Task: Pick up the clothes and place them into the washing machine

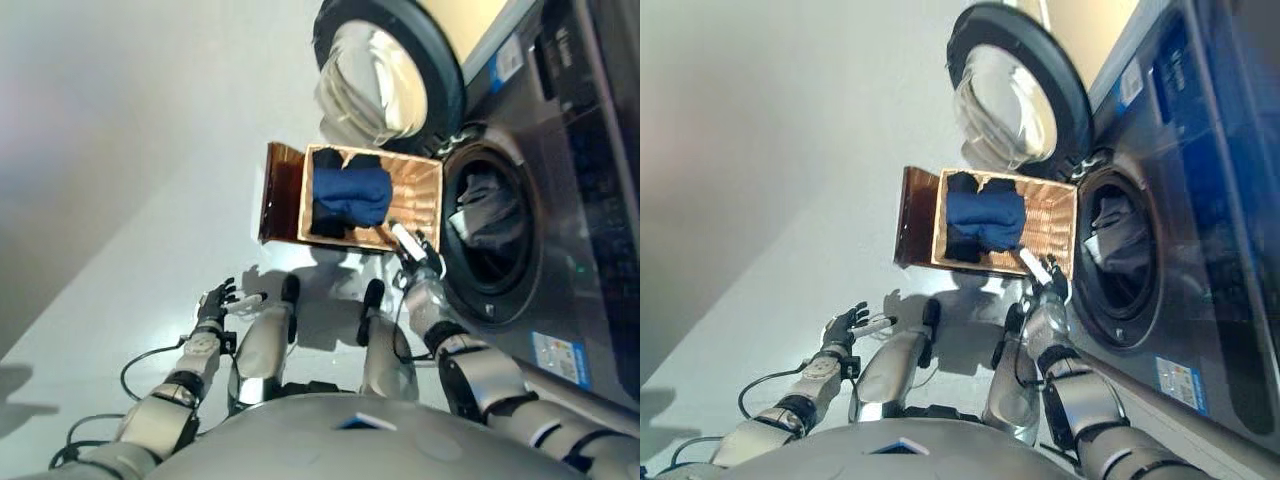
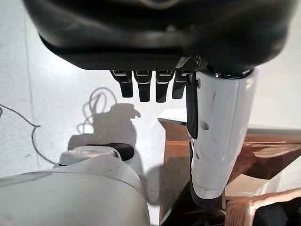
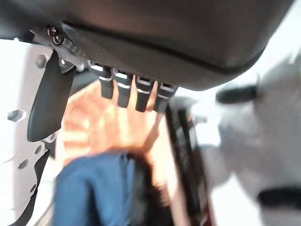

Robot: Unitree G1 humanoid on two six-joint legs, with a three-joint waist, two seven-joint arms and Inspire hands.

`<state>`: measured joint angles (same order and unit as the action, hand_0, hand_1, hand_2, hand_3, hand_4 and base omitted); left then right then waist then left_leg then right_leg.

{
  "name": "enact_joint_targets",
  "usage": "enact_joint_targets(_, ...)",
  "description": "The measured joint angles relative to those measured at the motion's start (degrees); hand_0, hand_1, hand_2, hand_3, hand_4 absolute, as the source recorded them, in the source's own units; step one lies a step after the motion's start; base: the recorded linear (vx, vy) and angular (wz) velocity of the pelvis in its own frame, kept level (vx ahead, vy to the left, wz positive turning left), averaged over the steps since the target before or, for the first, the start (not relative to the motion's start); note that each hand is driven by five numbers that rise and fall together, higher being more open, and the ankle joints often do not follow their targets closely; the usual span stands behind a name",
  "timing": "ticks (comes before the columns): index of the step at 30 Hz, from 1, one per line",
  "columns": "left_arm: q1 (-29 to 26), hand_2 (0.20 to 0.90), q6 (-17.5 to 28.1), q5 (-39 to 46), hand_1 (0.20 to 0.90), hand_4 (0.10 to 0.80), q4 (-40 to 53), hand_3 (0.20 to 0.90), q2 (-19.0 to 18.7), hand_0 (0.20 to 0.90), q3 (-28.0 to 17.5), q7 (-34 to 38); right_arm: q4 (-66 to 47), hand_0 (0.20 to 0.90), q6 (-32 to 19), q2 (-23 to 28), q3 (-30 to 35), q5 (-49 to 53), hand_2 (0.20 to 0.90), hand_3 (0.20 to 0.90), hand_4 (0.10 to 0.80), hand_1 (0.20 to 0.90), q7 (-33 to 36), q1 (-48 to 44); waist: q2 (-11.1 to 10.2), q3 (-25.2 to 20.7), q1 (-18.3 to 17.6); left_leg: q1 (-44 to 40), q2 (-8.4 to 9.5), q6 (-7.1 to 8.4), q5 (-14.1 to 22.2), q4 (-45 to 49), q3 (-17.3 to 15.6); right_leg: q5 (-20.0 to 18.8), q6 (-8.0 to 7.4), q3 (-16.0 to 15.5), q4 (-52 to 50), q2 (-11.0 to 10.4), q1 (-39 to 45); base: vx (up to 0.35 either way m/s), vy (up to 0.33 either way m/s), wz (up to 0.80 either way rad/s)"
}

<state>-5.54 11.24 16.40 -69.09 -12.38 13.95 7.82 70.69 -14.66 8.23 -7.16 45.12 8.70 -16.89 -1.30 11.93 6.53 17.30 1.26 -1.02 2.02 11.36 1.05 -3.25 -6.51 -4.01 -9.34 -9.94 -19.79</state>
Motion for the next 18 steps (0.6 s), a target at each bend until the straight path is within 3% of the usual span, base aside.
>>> enact_joint_targets(5,2.8,0.900,-0.2,-3.2,0.900,0.800,-1.4,0.900,-0.3,0.900,-1.4,-0.2,3.2,0.900,2.3,1.5,-0.2,-12.6,0.900,0.900,0.800,0.900,0.2,8.4,-1.1,-5.3,-1.0,-5.3,0.09,-0.79,0.2,-2.9,-0.7,-0.6,-0.13,0.1,3.7,0.0,5.2,0.101,-0.015,-0.09)
enact_joint_targets(13,6.6,0.900,-0.5,-7.8,0.900,0.800,-3.4,0.900,-0.3,0.900,-2.1,-0.8,5.4,0.900,4.7,3.0,-4.5,-33.4,0.900,0.900,0.800,0.900,0.0,19.4,-0.8,-11.2,-2.4,-14.3,-0.62,-0.53,0.3,-8.9,-2.2,-0.8,-0.30,0.8,8.1,0.8,12.7,0.100,-0.015,-0.12)
enact_joint_targets(18,8.9,0.900,-1.0,-9.7,0.900,0.800,-4.8,0.900,-0.2,0.900,-1.9,-2.1,6.8,0.900,4.7,2.7,-4.7,-39.0,0.900,0.900,0.800,0.900,0.0,21.6,-0.7,-13.9,-2.8,-17.3,-1.08,-0.53,0.0,-11.4,-2.9,-1.2,-0.51,1.6,10.1,1.1,15.0,0.078,-0.019,-0.14)
